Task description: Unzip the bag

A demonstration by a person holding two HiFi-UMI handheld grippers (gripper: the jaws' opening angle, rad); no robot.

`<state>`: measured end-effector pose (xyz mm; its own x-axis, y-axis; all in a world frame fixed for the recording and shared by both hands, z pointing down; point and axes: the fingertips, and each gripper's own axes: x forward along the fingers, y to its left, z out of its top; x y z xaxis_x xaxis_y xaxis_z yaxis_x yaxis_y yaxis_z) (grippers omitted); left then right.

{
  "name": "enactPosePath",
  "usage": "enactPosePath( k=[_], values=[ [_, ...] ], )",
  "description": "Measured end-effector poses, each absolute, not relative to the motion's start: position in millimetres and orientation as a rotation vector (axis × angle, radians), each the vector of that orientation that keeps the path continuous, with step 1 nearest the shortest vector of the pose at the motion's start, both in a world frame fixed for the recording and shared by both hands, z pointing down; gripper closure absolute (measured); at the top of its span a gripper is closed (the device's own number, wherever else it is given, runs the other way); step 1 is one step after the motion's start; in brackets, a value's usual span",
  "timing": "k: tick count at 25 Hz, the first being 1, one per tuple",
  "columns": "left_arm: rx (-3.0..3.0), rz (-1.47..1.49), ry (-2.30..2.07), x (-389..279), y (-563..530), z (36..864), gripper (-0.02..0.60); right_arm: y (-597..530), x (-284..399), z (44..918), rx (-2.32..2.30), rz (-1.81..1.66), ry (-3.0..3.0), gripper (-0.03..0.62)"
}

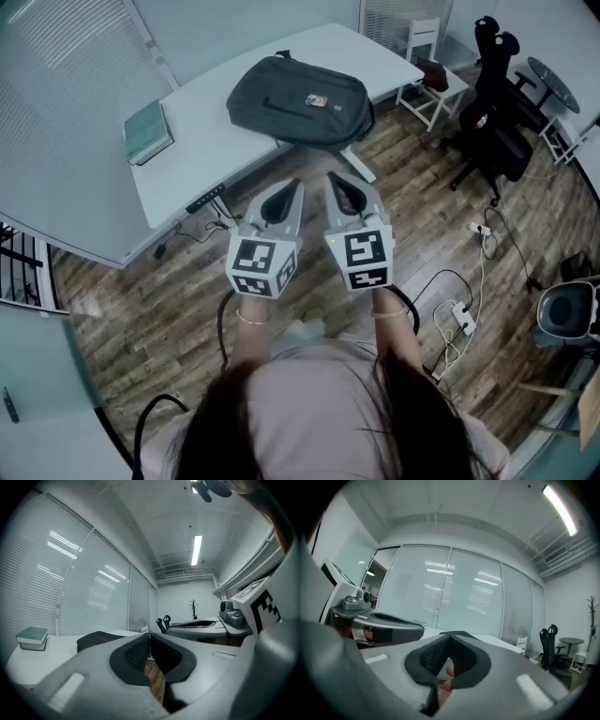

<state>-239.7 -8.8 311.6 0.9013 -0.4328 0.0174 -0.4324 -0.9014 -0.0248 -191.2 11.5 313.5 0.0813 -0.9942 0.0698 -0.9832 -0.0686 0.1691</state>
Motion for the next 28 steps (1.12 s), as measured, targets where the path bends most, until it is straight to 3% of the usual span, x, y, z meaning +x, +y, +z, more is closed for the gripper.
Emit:
enactPosePath(
  k=[16, 28],
  values=[
    [-3.039, -0.046, 0.754, -234.3, 15.5, 318.4, 0.568, 30.5, -185.8, 326.9, 2.136, -0.092, -2.032, 0.591],
    [-3.054, -0.038, 0.721, -239.0, -35.2, 320.1, 0.568, -18.1, -183.5, 335.9, 2.136, -0.102, -1.975, 0.591]
  ],
)
